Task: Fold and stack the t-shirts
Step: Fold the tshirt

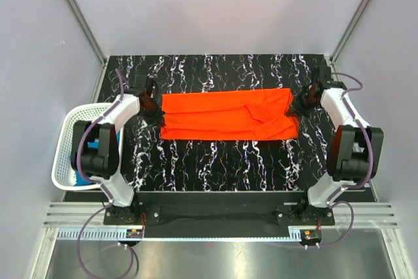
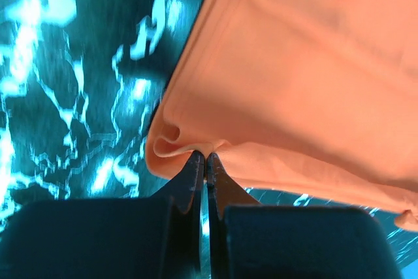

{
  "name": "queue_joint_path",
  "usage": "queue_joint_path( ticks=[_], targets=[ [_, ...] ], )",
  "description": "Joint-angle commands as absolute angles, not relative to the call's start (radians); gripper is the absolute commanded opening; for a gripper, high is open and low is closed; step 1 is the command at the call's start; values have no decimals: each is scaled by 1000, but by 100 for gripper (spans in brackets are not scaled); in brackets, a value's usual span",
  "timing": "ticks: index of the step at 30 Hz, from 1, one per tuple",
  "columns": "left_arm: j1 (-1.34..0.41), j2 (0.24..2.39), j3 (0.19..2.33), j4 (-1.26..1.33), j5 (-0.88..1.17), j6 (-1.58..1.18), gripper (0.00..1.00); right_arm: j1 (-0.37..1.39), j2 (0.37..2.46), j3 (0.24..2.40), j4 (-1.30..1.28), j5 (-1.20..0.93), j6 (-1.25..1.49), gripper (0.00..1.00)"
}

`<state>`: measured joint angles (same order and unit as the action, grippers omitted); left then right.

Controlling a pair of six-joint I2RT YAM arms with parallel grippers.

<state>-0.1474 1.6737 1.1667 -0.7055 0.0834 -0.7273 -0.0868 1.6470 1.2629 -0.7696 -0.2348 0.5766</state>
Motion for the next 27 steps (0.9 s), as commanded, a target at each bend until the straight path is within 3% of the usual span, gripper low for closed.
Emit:
queue_joint_path(
  ticks=[1,27],
  targets=[
    [-117,1724,1261,-698,123,-709,0,-84,1684,1370,-752,-291,560,0],
    [-66,1940,1445,-713,180,-672,0,-86,1937,1657,-779,-334,557,0]
  ],
)
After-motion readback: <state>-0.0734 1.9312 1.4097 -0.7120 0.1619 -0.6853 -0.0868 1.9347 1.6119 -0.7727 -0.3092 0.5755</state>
